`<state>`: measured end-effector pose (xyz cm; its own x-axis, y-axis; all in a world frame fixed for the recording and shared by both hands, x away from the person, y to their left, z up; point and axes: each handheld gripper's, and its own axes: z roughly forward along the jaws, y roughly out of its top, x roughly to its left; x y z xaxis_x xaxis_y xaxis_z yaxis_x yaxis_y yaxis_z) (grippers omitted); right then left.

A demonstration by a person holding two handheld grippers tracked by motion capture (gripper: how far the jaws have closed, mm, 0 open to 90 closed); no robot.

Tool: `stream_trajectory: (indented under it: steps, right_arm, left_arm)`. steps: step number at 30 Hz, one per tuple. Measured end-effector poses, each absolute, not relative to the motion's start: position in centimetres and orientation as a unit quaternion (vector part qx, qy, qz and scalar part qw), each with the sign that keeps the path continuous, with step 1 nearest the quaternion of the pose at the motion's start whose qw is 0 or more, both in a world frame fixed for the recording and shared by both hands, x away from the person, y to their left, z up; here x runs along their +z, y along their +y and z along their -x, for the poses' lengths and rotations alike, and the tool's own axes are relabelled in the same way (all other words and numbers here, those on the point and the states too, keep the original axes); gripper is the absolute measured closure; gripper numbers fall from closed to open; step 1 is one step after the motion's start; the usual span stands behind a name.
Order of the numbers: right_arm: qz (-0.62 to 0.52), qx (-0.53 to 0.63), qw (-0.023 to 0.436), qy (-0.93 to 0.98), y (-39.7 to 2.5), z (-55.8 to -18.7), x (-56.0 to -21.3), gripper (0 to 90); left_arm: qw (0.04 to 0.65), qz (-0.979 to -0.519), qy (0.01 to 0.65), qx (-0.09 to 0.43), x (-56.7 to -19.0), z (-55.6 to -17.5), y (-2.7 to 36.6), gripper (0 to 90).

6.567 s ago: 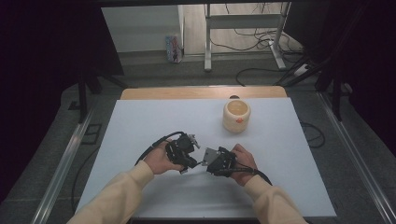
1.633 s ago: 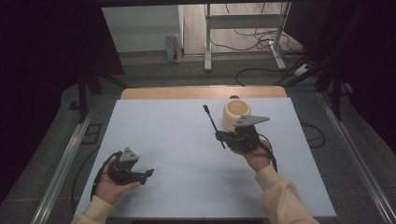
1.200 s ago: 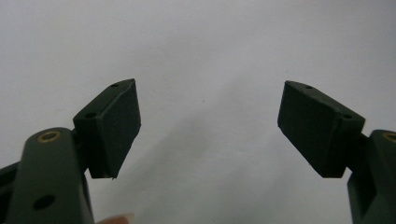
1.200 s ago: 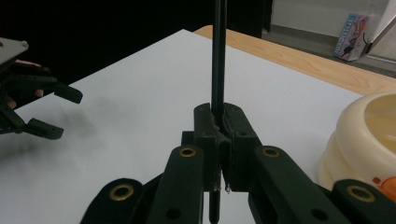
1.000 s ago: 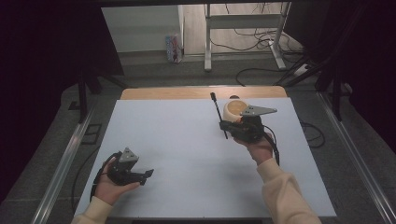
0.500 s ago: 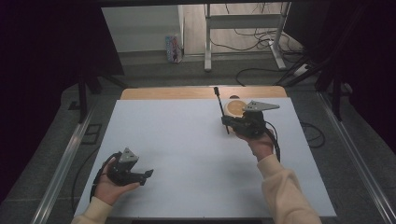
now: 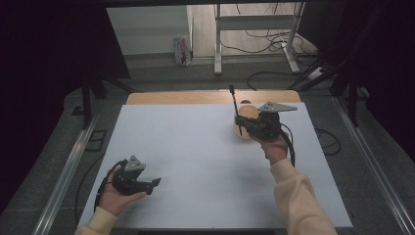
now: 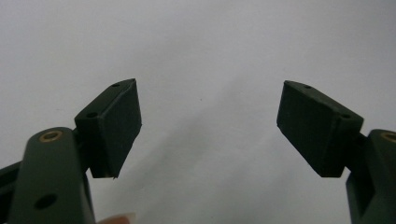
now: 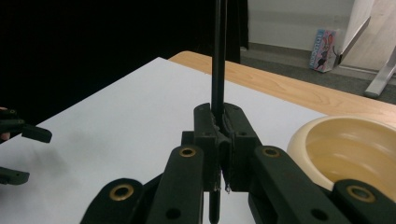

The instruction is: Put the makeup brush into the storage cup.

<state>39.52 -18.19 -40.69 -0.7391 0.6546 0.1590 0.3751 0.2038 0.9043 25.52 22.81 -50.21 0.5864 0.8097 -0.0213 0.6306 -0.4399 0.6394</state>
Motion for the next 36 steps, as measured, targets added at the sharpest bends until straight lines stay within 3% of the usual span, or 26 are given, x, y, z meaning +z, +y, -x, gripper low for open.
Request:
stream_trajectory:
  steps: [36]
  right_arm:
    - [-0.374,0.551,0.155,0.73,-19.9,-41.8,-39.3,85.8]
  left_arm:
    - [0.31,-0.837,0.429,0.14,-50.2,-25.6,22.9,22.0]
